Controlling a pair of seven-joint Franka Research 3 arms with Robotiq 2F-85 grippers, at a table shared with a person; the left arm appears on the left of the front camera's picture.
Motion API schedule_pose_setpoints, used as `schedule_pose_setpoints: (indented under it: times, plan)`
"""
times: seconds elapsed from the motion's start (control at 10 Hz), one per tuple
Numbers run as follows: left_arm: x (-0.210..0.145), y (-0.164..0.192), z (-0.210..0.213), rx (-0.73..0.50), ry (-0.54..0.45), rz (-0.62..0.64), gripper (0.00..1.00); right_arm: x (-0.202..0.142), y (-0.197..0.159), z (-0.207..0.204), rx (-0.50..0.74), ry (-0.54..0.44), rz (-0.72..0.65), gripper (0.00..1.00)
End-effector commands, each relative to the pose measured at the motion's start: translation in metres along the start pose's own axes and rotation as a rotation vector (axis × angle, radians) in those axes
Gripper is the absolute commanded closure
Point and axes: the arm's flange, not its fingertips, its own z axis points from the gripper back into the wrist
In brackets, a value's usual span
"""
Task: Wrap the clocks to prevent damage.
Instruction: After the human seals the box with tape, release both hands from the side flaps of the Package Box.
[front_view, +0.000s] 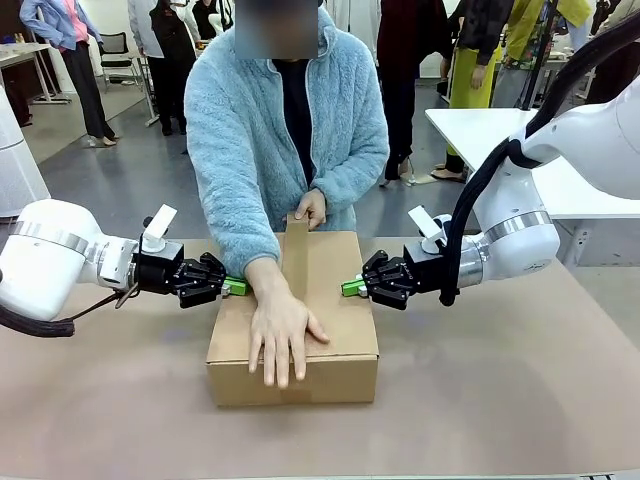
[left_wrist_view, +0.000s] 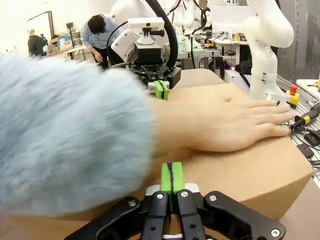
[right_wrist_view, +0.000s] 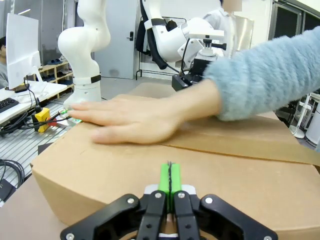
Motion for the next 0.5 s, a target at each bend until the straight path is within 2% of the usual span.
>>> schedule_pose_setpoints:
  times: [0.0, 0.4]
  plan:
    - [-0.0014, 0.0, -0.0019, 0.012, -0.002, 0.002, 1.0, -0.0016, 0.0004, -0.0005, -0.003, 0.007, 0.001, 0.99]
    - [-0.0014, 0.0, -0.0019, 0.012, -0.002, 0.002, 1.0, -0.0016, 0.0004, -0.0005, -0.003, 0.007, 0.001, 0.99]
